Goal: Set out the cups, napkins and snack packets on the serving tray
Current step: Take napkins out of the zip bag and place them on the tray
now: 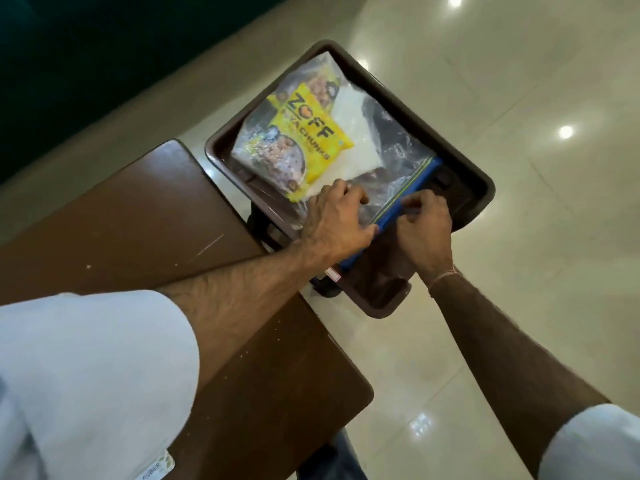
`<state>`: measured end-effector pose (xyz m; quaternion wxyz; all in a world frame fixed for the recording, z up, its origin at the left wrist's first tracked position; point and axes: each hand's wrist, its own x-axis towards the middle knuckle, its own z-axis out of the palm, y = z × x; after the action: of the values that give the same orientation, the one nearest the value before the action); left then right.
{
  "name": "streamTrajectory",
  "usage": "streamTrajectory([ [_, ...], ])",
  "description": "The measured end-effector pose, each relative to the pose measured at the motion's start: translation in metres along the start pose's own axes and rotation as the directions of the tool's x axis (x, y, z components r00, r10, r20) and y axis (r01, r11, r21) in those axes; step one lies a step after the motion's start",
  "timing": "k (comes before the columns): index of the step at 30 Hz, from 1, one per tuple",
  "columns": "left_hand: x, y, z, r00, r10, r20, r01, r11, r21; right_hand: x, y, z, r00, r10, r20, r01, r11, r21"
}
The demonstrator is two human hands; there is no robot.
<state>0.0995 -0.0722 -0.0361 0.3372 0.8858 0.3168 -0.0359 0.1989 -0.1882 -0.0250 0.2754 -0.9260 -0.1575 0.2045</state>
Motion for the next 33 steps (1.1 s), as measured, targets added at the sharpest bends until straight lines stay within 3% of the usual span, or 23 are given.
streamTrajectory([
  [5,0.008,0.007,0.026,0.999,-0.018,0.044,0.009,0.981,0.194,0.011,0.009,0.011,0.963,0.250,0.097,-0.268,0.906,0.326],
  [8,0.011,0.010,0.031,0.998,-0.044,0.034,0.036,0.977,0.209,0.017,0.010,0.014,0.951,0.291,0.102,-0.307,0.853,0.423],
  [12,0.006,0.015,0.023,0.998,-0.055,-0.018,0.055,0.998,0.026,0.024,0.007,0.012,0.932,0.342,0.124,-0.357,0.795,0.490],
  [16,-0.005,0.018,0.013,0.977,-0.136,-0.162,0.086,0.956,-0.281,0.029,-0.008,0.013,0.918,0.306,0.253,-0.391,0.593,0.704],
  [17,-0.007,0.019,0.009,0.968,-0.129,-0.215,0.054,0.944,-0.325,0.031,-0.014,0.015,0.924,0.276,0.263,-0.379,0.585,0.717],
  [21,-0.013,0.020,-0.004,0.943,-0.081,-0.322,-0.086,0.878,-0.471,0.047,-0.044,0.025,0.954,0.198,0.226,-0.298,0.733,0.611],
  [24,-0.014,0.017,-0.013,0.941,-0.055,-0.333,-0.134,0.844,-0.519,0.057,-0.066,0.028,0.915,0.125,0.384,-0.341,0.748,0.570],
  [28,-0.010,0.009,-0.028,0.955,0.026,-0.295,-0.173,0.859,-0.482,0.069,-0.084,0.034,0.875,0.301,0.379,-0.480,0.641,0.599],
  [33,0.003,-0.006,-0.044,0.964,0.066,-0.257,-0.149,0.936,-0.319,0.079,-0.079,0.036,0.816,0.289,0.500,-0.577,0.454,0.679],
])
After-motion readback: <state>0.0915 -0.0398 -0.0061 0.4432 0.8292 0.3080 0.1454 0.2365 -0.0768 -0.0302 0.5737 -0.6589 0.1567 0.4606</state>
